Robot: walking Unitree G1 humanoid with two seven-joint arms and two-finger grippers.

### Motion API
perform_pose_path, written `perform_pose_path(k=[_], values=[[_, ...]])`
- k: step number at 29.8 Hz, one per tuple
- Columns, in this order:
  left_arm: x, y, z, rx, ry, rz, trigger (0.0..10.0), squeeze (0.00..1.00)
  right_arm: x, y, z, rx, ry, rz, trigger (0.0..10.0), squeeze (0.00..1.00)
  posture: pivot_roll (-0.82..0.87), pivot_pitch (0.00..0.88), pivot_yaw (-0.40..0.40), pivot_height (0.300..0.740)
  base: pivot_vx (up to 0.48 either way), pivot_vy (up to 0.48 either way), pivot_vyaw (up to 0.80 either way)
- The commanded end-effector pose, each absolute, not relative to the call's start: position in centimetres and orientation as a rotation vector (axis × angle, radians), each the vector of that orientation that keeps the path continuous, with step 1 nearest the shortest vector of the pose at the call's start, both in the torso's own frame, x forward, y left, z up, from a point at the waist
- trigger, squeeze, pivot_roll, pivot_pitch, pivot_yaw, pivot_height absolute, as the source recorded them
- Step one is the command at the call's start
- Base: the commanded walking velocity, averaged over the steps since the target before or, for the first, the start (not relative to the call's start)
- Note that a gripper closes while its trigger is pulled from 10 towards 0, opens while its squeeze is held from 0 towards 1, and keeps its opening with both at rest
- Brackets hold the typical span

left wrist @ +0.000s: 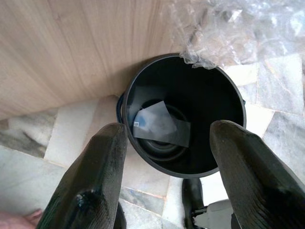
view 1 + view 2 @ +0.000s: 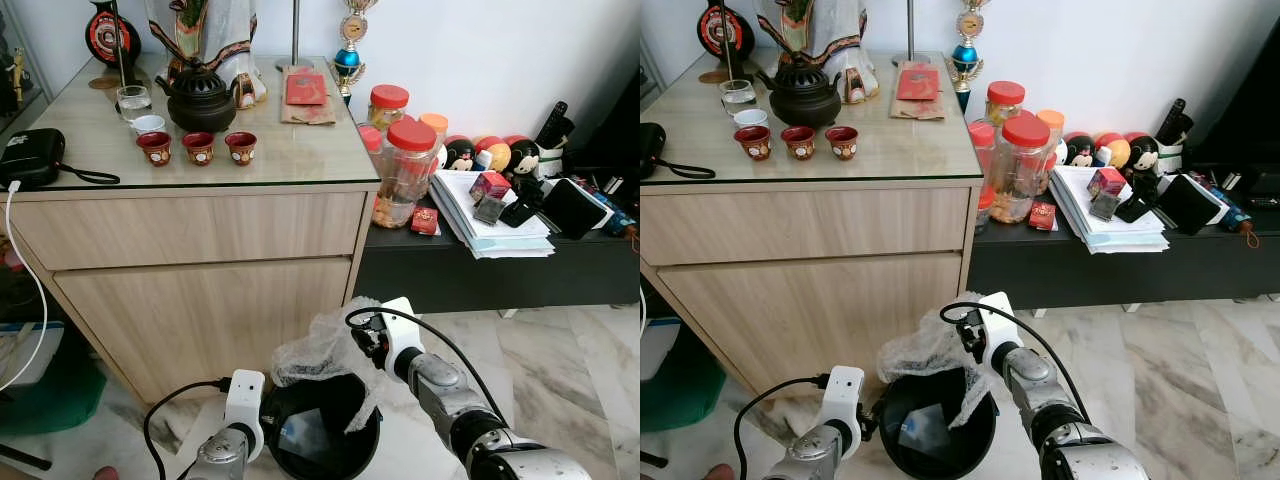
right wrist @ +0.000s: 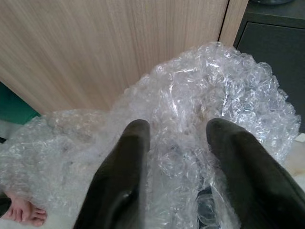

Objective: Picking trash to rubbish bin

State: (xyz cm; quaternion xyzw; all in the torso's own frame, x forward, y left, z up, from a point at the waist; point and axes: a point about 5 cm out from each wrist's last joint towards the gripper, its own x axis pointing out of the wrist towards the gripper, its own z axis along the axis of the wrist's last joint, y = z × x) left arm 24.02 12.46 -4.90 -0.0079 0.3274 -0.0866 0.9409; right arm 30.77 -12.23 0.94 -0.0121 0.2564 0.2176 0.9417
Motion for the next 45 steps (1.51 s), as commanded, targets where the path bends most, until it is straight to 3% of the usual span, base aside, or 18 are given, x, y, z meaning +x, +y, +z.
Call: perform_pose_path(k=[1, 30, 39, 40, 42, 43, 45], values=[[24.3, 12.0, -4.7, -0.016, 0.663, -0.191, 10.0, 0.00, 31.0, -12.6, 1.1, -0.019, 0.512, 0.431, 10.0, 1.00, 0.03, 0.027, -0.119, 0.740, 0.000, 0.000, 0.00], [24.4, 11.9, -4.7, -0.018, 0.663, -0.192, 10.0, 0.00, 31.1, -12.6, 1.4, 0.005, 0.497, 0.436, 10.0, 1.00, 0.04, 0.024, -0.123, 0.740, 0.000, 0.000, 0.00], [24.2, 12.1, -4.8, -0.013, 0.672, -0.187, 10.0, 0.00, 30.5, -14.6, 0.6, -0.011, 0.535, 0.364, 10.0, 1.00, 0.04, 0.023, -0.124, 0.740, 0.000, 0.000, 0.00], [24.2, 12.1, -4.8, -0.013, 0.674, -0.187, 10.0, 0.00, 30.4, -14.9, 0.5, -0.017, 0.542, 0.352, 10.0, 0.12, 0.04, 0.023, -0.124, 0.740, 0.000, 0.000, 0.00], [24.1, 12.1, -4.9, -0.013, 0.675, -0.187, 10.0, 0.00, 30.3, -15.1, 0.4, -0.021, 0.546, 0.343, 10.0, 0.12, 0.04, 0.023, -0.124, 0.740, 0.000, 0.000, 0.00], [24.0, 12.1, -4.9, -0.012, 0.678, -0.186, 10.0, 0.00, 30.2, -15.5, 0.3, -0.022, 0.553, 0.325, 10.0, 0.00, 0.04, 0.023, -0.124, 0.740, 0.000, 0.000, 0.00], [23.8, 12.3, -5.1, -0.010, 0.687, -0.184, 10.0, 0.00, 29.9, -16.4, -0.1, -0.025, 0.570, 0.286, 10.0, 0.00, 0.03, 0.023, -0.123, 0.740, 0.000, 0.000, 0.00]])
